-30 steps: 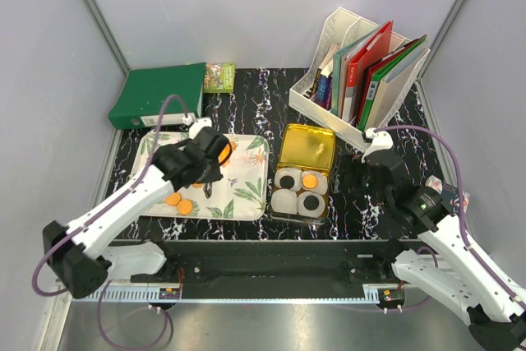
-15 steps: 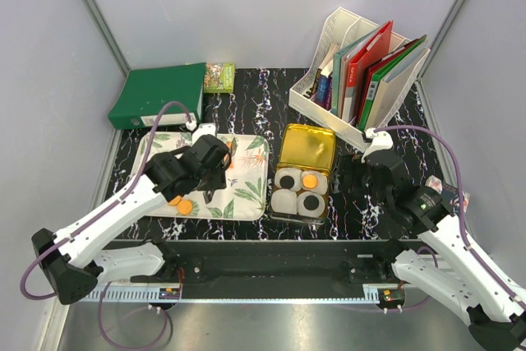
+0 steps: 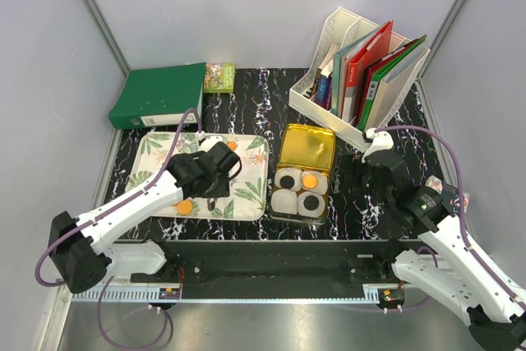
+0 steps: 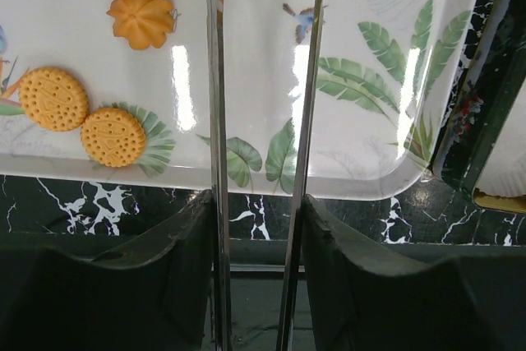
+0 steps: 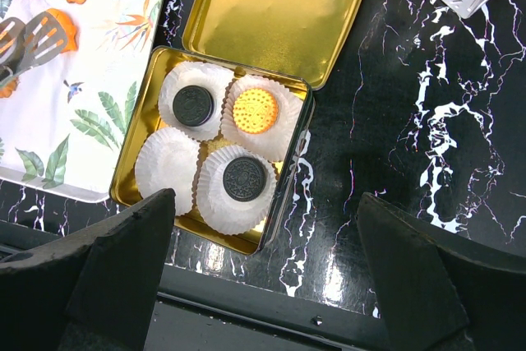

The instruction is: Pack the cookies

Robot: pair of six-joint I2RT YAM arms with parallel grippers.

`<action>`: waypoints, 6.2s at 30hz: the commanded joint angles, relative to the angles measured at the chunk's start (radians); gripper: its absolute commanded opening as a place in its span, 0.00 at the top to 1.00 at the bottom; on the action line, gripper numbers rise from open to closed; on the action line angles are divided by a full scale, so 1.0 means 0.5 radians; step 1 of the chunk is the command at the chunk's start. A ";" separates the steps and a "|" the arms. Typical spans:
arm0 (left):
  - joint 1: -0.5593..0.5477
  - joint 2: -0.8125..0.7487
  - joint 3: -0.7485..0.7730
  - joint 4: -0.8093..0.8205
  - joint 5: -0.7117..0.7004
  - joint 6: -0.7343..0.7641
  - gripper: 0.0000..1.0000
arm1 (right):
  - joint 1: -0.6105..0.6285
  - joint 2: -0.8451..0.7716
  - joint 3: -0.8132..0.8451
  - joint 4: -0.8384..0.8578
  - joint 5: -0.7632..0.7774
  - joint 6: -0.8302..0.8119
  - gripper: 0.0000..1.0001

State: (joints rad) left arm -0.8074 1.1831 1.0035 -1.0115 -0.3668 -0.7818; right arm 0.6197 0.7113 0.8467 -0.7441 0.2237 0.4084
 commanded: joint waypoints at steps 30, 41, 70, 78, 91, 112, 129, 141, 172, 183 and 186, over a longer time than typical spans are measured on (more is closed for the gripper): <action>-0.008 0.009 0.015 0.078 -0.150 0.020 0.82 | -0.006 0.010 0.000 0.089 0.031 -0.019 0.00; -0.048 -0.262 0.377 -0.085 -0.089 0.149 1.00 | -0.006 0.007 0.000 0.095 0.025 -0.013 0.00; -1.251 0.303 0.613 -0.186 -0.058 -0.243 1.00 | -0.006 -0.033 -0.003 0.086 0.040 -0.004 0.00; -1.251 0.318 0.484 -0.168 -0.082 -0.308 0.96 | -0.006 -0.042 0.000 0.089 0.037 -0.004 0.00; -1.254 0.352 0.524 -0.164 -0.131 -0.308 0.54 | -0.006 -0.030 0.000 0.089 0.022 -0.007 0.00; -0.791 -0.280 0.310 -0.438 -0.497 -0.581 0.53 | -0.006 -0.011 -0.003 0.095 0.003 -0.010 0.00; 0.056 0.051 -0.117 0.191 -0.626 -0.121 0.52 | -0.006 -0.054 -0.003 0.089 0.003 -0.007 0.00; 0.250 0.382 -0.221 0.406 -0.340 -0.056 0.39 | -0.006 -0.042 0.000 0.089 0.016 -0.010 0.00; 0.148 -0.326 -0.007 0.219 -0.098 -0.105 0.01 | -0.006 0.418 0.165 0.000 0.074 0.113 0.00; -0.005 -0.071 0.180 0.283 -0.021 0.082 0.01 | -0.137 1.307 0.751 -0.086 0.332 0.328 0.23; -0.005 -0.081 0.187 0.296 -0.018 0.164 0.01 | -0.312 1.451 0.877 -0.086 0.320 0.355 0.37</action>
State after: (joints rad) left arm -0.8074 1.1526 1.0424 -0.9131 -0.3985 -0.7704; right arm 0.5617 1.3766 1.1835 -0.7853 0.3283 0.5400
